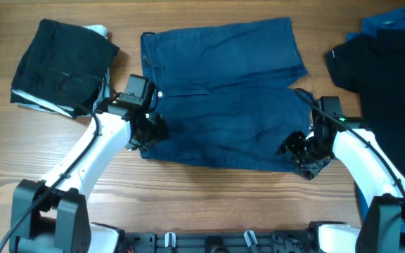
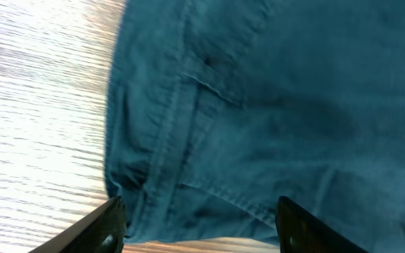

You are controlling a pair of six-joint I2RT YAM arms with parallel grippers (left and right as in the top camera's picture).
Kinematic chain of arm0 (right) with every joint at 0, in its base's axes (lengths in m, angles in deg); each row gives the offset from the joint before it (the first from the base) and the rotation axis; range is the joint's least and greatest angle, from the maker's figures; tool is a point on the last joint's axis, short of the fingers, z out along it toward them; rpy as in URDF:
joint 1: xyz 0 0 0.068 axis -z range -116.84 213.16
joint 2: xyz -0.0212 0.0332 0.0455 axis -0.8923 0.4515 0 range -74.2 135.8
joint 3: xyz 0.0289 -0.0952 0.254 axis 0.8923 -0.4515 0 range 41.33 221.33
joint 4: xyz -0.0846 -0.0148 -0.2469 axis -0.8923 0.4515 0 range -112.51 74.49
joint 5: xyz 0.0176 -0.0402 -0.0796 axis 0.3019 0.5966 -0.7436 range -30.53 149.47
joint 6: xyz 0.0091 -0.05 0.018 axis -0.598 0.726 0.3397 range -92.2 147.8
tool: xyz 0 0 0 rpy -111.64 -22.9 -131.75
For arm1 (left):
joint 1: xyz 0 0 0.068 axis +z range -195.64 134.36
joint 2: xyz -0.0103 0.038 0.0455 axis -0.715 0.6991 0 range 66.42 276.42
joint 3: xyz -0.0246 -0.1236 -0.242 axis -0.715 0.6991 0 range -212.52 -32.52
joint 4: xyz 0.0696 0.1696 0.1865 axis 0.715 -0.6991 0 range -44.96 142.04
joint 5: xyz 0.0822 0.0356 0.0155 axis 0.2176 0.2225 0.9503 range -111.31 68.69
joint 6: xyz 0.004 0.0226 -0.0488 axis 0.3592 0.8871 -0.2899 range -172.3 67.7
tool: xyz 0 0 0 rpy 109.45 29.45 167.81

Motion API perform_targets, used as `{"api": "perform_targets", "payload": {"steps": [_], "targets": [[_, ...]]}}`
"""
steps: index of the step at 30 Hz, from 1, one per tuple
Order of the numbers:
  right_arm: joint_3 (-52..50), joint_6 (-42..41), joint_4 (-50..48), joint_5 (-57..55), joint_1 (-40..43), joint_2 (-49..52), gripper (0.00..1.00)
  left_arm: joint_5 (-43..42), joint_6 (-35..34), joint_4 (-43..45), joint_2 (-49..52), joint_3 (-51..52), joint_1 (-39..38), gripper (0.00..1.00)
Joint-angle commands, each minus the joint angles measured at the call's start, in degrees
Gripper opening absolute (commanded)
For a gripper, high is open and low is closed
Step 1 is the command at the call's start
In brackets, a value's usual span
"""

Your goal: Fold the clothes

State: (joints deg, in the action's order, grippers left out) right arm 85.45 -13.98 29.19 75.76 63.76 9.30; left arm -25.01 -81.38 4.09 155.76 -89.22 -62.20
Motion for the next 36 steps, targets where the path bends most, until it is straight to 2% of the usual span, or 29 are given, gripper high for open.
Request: {"api": "perform_targets", "payload": {"steps": [1, 3, 6, 7, 8, 9, 11, 13, 14, 15, 16, 17, 21, 23, 24, 26, 27, 29, 30, 32, 34, 36], "targets": [[4.9, 10.4, 2.7, 0.0, 0.2, -0.5, 0.65, -1.9, -0.3, -1.4, -0.3, 0.5, -1.8, 0.68], [10.0, 11.6, 9.3, -3.0, 0.2, -0.5, 0.65, -2.2, -0.3, -4.0, -0.3, 0.5, -2.6, 0.67], [10.6, 9.7, 12.9, -6.2, 0.2, -0.6, 0.68, -2.3, -0.4, -8.9, -0.3, 0.5, -2.6, 0.66], [10.6, 9.9, 12.8, -8.4, 0.3, -0.6, 0.7, -3.0, -0.4, -10.2, -0.3, 0.5, -2.6, 0.61], [10.6, 13.8, 11.3, -10.0, 0.2, -0.6, 0.7, -4.2, -0.4, -11.6, -0.3, 0.5, -2.6, 0.5], [10.6, 16.6, 10.6, -10.4, 0.2, -0.6, 0.7, -4.7, -0.5, -12.0, -0.3, 0.5, -2.6, 0.44], [10.6, 22.9, 9.3, -12.2, 0.2, -0.5, 0.71, -4.8, -5.1, -13.2, -0.3, 0.5, -2.6, 0.4], [10.6, 29.6, 8.5, -14.4, 0.2, -0.5, 0.7, -4.8, -6.7, -13.4, -0.3, 0.9, -2.8, 0.41], [10.6, 29.8, 7.6, -14.0, 0.2, -0.5, 0.68, -4.3, -9.0, -12.9, -0.3, 1.9, -3.0, 0.44], [10.6, 29.8, 6.8, -13.7, 0.2, -0.5, 0.59, -4.3, -11.1, -11.8, -0.3, 3.2, -3.2, 0.45], [10.6, 32.3, 5.3, -13.7, 0.2, -0.5, 0.56, -4.3, -15.5, -9.8, -0.3, 5.9, -3.5, 0.44], [10.6, 39.1, 3.2, -13.6, 0.2, -0.5, 0.55, -4.4, -19.6, -7.9, -0.3, 8.4, -3.5, 0.45], [10.5, 44.9, 1.9, -8.9, 0.2, 0.0, 0.56, -4.2, -22.4, -4.5, -0.3, 10.0, -3.5, 0.52], [10.5, 43.5, 4.4, -6.4, 0.2, 1.2, 0.62, -4.2, -22.4, -2.6, -0.3, 10.0, -3.5, 0.54], [10.5, 37.7, 6.4, -5.5, 0.2, 1.4, 0.8, -4.2, -22.4, -1.9, -0.3, 10.0, -3.5, 0.54], [10.5, 31.1, 8.4, -5.5, 0.2, 1.4, 0.89, -4.2, -22.4, -1.5, -0.3, 10.0, -3.5, 0.56], [10.5, 30.9, 8.2, -6.2, 0.2, 1.4, 0.89, -4.2, -22.4, -1.5, -0.3, 10.0, -3.5, 0.57], [10.5, 26.1, 5.8, -7.6, 0.2, 1.2, 0.92, -3.9, -22.4, -0.5, -0.3, 10.0, -3.5, 0.73], [10.6, 24.9, 4.8, -6.9, 0.2, 1.2, 0.93, -3.8, -22.3, 0.4, -0.3, 9.9, -3.4, 0.75], [10.9, 23.2, 4.6, -5.7, 0.2, 1.1, 0.93, -5.5, -22.3, 0.7, -0.7, 9.6, -3.4, 0.72], [13.1, 21.2, 4.9, -5.7, 0.2, 0.0, 0.89, -5.2, -22.2, 0.9, -1.4, 9.6, -2.8, 0.73], [16.7, 20.6, 6.5, -5.8, 0.2, -1.4, 0.9, -5.2, -22.2, 0.9, -1.8, 9.6, -1.1, 0.75]]}}
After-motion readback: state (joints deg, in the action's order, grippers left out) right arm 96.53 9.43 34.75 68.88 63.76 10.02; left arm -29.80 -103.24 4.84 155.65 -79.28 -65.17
